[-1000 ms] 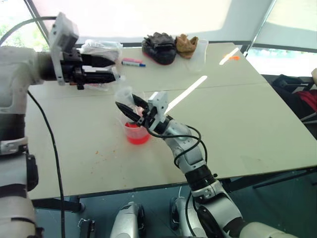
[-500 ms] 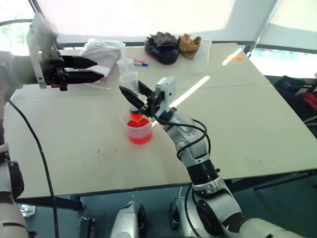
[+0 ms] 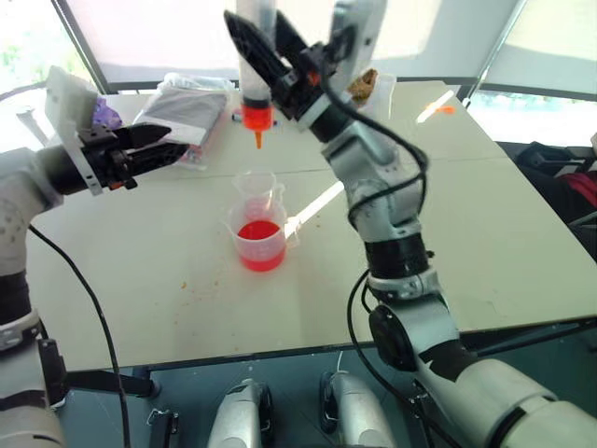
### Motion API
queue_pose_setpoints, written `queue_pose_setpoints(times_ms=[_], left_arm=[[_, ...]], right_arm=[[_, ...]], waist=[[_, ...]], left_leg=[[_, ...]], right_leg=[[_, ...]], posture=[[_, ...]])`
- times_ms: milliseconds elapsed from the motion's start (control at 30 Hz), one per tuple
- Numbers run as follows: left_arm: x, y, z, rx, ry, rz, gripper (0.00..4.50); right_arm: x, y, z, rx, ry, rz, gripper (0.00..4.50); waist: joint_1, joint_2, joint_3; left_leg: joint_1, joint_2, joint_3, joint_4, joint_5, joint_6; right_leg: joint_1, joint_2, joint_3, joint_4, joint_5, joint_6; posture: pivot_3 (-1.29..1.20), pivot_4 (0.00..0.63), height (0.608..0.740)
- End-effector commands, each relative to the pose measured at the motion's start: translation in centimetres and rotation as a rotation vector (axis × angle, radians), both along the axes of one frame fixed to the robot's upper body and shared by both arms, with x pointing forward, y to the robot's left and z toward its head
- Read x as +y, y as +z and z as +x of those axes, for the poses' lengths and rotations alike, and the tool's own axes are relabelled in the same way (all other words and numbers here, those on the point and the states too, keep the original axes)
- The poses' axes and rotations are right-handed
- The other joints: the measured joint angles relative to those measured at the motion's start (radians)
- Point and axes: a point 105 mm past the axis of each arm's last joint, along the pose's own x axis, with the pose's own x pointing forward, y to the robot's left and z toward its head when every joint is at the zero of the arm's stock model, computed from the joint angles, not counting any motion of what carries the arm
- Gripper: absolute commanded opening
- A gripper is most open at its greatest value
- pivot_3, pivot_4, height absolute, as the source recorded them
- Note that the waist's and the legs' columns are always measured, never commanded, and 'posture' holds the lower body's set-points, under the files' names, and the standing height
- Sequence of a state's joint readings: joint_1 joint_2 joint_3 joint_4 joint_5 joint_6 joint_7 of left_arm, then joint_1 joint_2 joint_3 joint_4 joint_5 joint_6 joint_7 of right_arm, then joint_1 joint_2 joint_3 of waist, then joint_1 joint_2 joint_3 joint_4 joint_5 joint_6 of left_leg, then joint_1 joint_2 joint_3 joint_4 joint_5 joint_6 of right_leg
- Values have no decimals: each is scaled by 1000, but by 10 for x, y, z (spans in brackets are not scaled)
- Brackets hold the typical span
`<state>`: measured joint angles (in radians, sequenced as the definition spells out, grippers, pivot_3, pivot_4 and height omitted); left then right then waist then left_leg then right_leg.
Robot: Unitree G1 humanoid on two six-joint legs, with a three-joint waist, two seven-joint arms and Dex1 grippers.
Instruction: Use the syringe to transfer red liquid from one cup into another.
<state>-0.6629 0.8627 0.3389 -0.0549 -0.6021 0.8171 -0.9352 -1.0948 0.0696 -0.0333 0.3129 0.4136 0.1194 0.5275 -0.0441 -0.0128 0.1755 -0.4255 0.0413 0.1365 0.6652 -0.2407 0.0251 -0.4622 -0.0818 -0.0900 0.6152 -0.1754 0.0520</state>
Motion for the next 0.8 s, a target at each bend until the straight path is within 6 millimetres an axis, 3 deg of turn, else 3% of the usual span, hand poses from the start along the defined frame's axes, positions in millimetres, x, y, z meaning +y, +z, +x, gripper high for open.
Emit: queue_pose_setpoints(times_ms=[33, 300, 467, 633, 800], left_arm=[[6, 15, -4, -90, 37, -18, 2585], [14, 19, -3, -125, 76, -24, 2585], [13, 35, 13, -211, 85, -14, 2585], [-5, 66, 42, -321, 29, 3, 2585], [-38, 86, 63, -377, -69, 22, 2585]], right_arm=[[13, -11, 16, -15, -3, -20, 1476], [28, -44, 44, 30, -53, -105, 1476], [29, -55, 48, 49, -53, -129, 1476], [31, -66, 50, 68, -62, -155, 1476], [34, -72, 50, 79, -70, -170, 1476]], waist=[[0, 0, 0], [-1, 0, 0], [2, 0, 0], [5, 0, 0], [0, 0, 0]], left_leg=[[0, 0, 0, 0, 0, 0], [-2, 0, 1, 0, 2, -4], [-2, 0, 0, 0, 2, -4], [-2, 0, 0, 0, 2, -5], [-2, 0, 1, -1, 3, -5]], right_leg=[[0, 0, 0, 0, 0, 0], [-1, 0, 0, -1, 0, 0], [-1, -1, 0, -1, 0, 0], [0, -1, -1, -1, 0, 0], [-1, -1, -1, -1, 0, 1]], posture=[[0, 150, 740], [0, 150, 740], [0, 150, 740], [0, 150, 740], [0, 150, 740]])
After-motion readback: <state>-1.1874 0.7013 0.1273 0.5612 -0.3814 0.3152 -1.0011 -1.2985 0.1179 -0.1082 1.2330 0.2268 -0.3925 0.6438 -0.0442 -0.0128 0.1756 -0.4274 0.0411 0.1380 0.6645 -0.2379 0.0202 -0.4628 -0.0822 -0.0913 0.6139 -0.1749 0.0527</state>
